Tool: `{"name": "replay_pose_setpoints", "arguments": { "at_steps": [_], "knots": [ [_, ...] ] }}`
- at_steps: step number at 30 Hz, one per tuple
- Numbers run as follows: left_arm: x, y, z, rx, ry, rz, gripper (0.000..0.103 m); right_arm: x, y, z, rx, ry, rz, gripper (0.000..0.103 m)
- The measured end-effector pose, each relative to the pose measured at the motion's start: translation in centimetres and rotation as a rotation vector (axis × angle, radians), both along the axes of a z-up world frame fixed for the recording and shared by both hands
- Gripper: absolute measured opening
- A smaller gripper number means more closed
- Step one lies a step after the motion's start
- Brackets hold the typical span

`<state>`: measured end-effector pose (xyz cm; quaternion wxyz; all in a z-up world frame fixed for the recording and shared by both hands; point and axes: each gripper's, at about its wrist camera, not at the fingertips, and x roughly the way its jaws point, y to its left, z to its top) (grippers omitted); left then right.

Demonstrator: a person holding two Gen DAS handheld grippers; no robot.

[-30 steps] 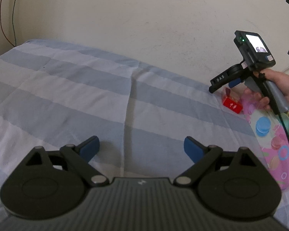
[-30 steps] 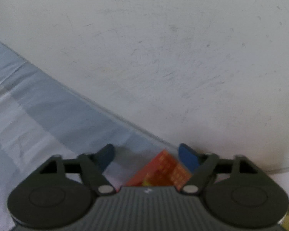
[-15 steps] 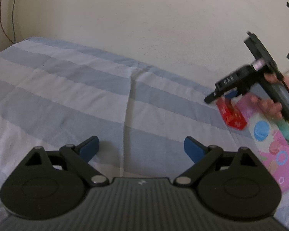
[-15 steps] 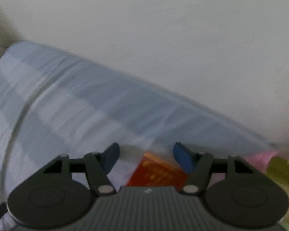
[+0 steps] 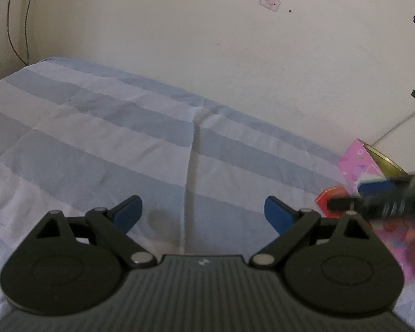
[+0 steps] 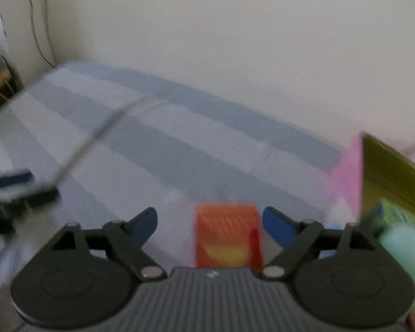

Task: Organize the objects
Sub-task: 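Grasp the red box with the right gripper and lift it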

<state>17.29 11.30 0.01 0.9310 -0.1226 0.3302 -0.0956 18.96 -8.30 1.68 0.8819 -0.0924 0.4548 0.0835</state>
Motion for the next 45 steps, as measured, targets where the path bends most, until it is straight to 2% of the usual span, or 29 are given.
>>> {"name": "replay_pose_setpoints", "arguments": {
  "at_steps": [3, 4, 5, 6, 8, 12, 15, 18, 20, 24, 28, 31, 33, 34, 36, 37, 38, 40, 42, 45],
  "knots": [
    [0.1, -0.3, 0.0, 0.014, -0.016, -0.021, 0.096, -0.3, 0.3, -3.1, -0.141, -0.016, -0.016, 0.083],
    [0.0, -0.4, 0.0, 0.02, -0.026, -0.029, 0.096, -0.7, 0.4, -3.2, -0.147, -0.037, -0.014, 0.082],
    [0.0, -0.6, 0.0, 0.024, -0.036, -0.034, 0.096, -1.2, 0.2, -3.3, -0.145, -0.043, -0.021, 0.066],
    [-0.1, -0.6, 0.0, 0.028, -0.046, -0.041, 0.096, -1.5, 0.4, -3.3, -0.127, -0.044, -0.008, 0.058],
    [-0.1, -0.7, -0.1, 0.028, -0.058, -0.053, 0.096, -2.7, 1.2, -4.0, -0.015, -0.017, 0.017, 0.058],
    [0.3, -0.5, -0.4, 0.005, -0.049, -0.072, 0.096, -7.7, 3.1, -4.2, 0.014, -0.078, 0.103, 0.058],
    [0.3, -0.7, -0.6, -0.018, -0.06, -0.127, 0.095, -11.8, 2.5, -4.0, 0.104, -0.064, 0.117, 0.058],
    [-0.2, -1.5, -0.6, -0.075, -0.088, -0.259, 0.095, -15.8, 0.6, -4.6, 0.156, -0.09, 0.081, 0.069],
    [-0.7, -2.3, -0.6, -0.109, -0.107, -0.362, 0.095, -18.4, -0.8, -4.6, 0.152, -0.139, 0.032, 0.086],
    [-2.1, -4.1, -0.9, -0.143, -0.108, -0.527, 0.095, -21.3, -4.2, -5.2, 0.222, -0.177, -0.066, 0.087],
    [-3.6, -5.7, -0.7, -0.125, -0.112, -0.561, 0.096, -21.6, -5.1, -4.6, 0.275, -0.206, -0.083, 0.088],
    [-4.6, -6.6, -0.8, -0.108, -0.08, -0.562, 0.096, -20.3, -3.7, -5.1, 0.273, -0.211, -0.026, 0.089],
    [-5.7, -6.7, -1.1, -0.074, -0.055, -0.562, 0.092, -19.3, -2.8, -5.3, 0.231, -0.214, 0.004, 0.09],
    [-5.9, -7.6, -1.5, -0.042, -0.038, -0.556, 0.085, -18.8, -2.2, -5.5, 0.207, -0.226, 0.011, 0.09],
    [-6.6, -8.5, -1.9, 0.001, -0.047, -0.55, 0.069, -17.5, -1.6, -5.6, 0.18, -0.242, 0.031, 0.082],
    [-6.7, -8.8, -1.7, -0.027, -0.023, -0.573, 0.064, -17.1, -1.5, -5.6, 0.178, -0.251, 0.046, 0.065],
    [-6.8, -9.1, -1.5, -0.048, 0.001, -0.583, 0.06, -16.9, -1.4, -5.5, 0.172, -0.27, 0.054, 0.059],
    [-7.5, -10.5, -0.2, 0.022, -0.033, -0.567, 0.058, -16.8, -2.1, -5.2, 0.205, -0.281, 0.049, 0.058],
    [-8.2, -12.1, 1.6, 0.047, -0.086, -0.595, 0.057, -17.4, -3.4, -4.8, 0.239, -0.313, 0.015, 0.057],
    [-8.9, -15.4, 4.8, 0.071, -0.17, -0.656, 0.058, -18.4, -6.0, -3.3, 0.242, -0.41, -0.05, 0.057]
  ]
}}
